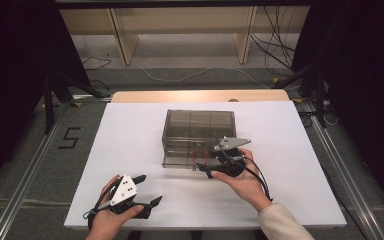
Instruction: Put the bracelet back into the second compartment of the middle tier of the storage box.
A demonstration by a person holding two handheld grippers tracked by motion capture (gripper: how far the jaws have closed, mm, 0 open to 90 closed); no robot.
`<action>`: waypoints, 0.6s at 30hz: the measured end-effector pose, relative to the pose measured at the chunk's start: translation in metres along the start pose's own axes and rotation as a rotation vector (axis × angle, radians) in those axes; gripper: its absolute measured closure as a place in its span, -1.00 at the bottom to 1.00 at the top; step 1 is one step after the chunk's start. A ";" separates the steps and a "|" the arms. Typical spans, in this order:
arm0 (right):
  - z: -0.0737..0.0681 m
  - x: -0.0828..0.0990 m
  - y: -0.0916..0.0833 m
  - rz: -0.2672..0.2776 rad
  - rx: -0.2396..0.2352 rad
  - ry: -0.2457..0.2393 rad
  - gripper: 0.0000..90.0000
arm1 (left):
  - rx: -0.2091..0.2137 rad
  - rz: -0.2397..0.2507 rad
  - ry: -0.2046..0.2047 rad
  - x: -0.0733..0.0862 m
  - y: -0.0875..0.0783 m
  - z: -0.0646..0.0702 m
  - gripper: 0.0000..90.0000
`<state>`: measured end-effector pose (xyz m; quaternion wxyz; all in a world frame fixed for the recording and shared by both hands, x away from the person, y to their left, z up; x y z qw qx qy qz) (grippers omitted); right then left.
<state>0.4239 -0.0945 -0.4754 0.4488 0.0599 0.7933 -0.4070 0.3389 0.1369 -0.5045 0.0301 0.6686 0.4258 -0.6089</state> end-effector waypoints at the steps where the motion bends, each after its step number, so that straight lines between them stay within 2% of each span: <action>1: 0.000 0.000 -0.002 0.005 0.002 -0.001 -0.30 | -0.001 0.000 -0.001 0.000 0.000 0.000 -0.65; 9: 0.005 0.003 -0.018 0.017 -0.004 0.011 -0.45 | 0.000 -0.002 -0.002 0.001 0.000 0.000 -0.65; 18: 0.013 0.013 -0.037 0.030 0.001 0.015 -0.49 | 0.003 -0.003 -0.008 0.001 0.001 0.000 -0.65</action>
Point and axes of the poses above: each handheld gripper's, and its own axes: y roughly forward along the jaws, x roughly out of its underside, z roughly to its right, the point moved 7 cm from there along y, roughly forward along the jaws, and after that the axes turned 13 degrees about y, right-handed, at the moved point
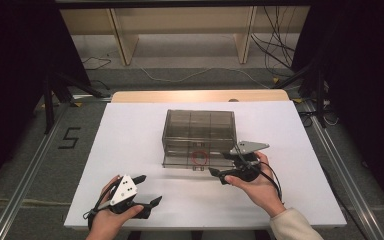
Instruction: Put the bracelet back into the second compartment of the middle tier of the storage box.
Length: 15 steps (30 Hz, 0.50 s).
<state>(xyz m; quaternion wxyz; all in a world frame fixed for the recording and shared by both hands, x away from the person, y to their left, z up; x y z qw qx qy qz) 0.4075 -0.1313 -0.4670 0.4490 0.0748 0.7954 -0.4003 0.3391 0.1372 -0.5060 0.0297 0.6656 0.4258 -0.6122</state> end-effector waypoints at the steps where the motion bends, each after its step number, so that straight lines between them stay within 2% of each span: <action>1: 0.001 0.001 -0.002 0.005 0.002 0.001 -0.49 | 0.000 0.000 -0.001 0.000 0.000 0.000 -0.65; 15: 0.014 0.017 -0.027 0.034 0.015 0.021 -0.52 | 0.001 -0.003 0.000 0.001 0.000 0.000 -0.65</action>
Point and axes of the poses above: each handheld gripper's, and its own axes: y roughly forward along the jaws, x roughly out of its underside, z roughly to its right, the point moved 7 cm from there along y, roughly forward along the jaws, and after that the axes turned 13 degrees about y, right-handed, at the moved point
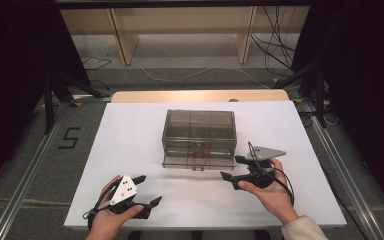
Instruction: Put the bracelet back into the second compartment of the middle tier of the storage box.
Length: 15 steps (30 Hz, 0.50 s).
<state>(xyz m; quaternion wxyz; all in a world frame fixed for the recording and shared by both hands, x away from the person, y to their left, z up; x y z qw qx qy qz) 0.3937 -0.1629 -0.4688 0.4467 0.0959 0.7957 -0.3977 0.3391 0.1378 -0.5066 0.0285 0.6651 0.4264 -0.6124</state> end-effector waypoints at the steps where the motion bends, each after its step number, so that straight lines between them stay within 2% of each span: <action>1: 0.001 0.002 -0.001 0.001 -0.002 0.002 -0.52 | 0.000 0.000 0.000 0.000 0.000 0.000 -0.65; 8: 0.009 0.011 -0.009 0.015 0.011 0.014 -0.53 | 0.003 -0.001 0.004 0.000 0.000 0.001 -0.65; 15: 0.016 0.022 -0.015 0.006 0.026 0.028 -0.53 | 0.014 -0.006 0.007 0.000 0.001 0.002 -0.65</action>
Point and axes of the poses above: each handheld gripper's, and its own axes: y roughly forward along the jaws, x roughly out of its underside, z roughly to its right, the point moved 7 cm from there along y, roughly forward along the jaws, and after that the axes turned 13 degrees about y, right-handed, at the moved point
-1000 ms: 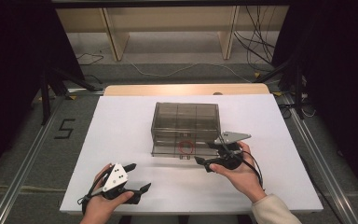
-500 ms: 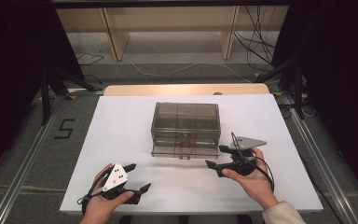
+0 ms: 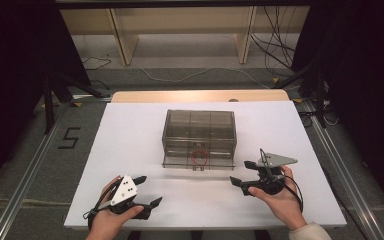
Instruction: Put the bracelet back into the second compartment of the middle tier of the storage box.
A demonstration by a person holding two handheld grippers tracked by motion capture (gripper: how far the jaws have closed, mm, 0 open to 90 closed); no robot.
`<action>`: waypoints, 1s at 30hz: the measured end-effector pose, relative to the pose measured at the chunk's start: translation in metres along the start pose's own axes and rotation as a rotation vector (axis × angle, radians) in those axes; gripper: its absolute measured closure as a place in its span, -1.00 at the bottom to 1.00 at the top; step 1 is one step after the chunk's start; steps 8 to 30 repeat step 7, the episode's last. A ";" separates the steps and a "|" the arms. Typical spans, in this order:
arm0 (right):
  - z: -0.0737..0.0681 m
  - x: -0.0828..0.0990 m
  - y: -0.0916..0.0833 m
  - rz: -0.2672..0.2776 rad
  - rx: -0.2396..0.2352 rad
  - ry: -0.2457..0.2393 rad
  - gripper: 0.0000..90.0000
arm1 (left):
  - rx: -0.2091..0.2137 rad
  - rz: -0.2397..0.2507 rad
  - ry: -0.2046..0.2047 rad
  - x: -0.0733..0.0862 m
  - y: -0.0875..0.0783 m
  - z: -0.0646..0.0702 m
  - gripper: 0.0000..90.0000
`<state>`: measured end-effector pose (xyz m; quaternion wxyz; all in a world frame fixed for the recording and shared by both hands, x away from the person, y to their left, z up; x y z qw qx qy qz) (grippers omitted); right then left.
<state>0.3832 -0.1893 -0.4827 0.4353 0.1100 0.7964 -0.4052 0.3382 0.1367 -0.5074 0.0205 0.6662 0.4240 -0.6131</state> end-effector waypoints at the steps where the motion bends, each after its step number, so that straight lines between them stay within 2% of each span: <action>1: 0.001 0.001 -0.001 -0.001 0.003 0.003 -0.53 | 0.000 0.001 0.000 0.000 0.000 0.000 -0.65; 7: 0.002 0.005 -0.001 0.002 0.001 0.009 -0.54 | 0.015 0.011 -0.008 -0.002 0.001 0.002 -0.64; 30: 0.002 0.005 -0.001 0.002 0.001 0.009 -0.54 | 0.015 0.011 -0.008 -0.002 0.001 0.002 -0.64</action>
Point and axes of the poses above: each handheld gripper's, and its own axes: y roughly forward along the jaws, x roughly out of its underside, z roughly to its right, the point moved 7 cm from there along y, roughly forward along the jaws, and after that the axes turned 13 degrees about y, right-handed, at the moved point
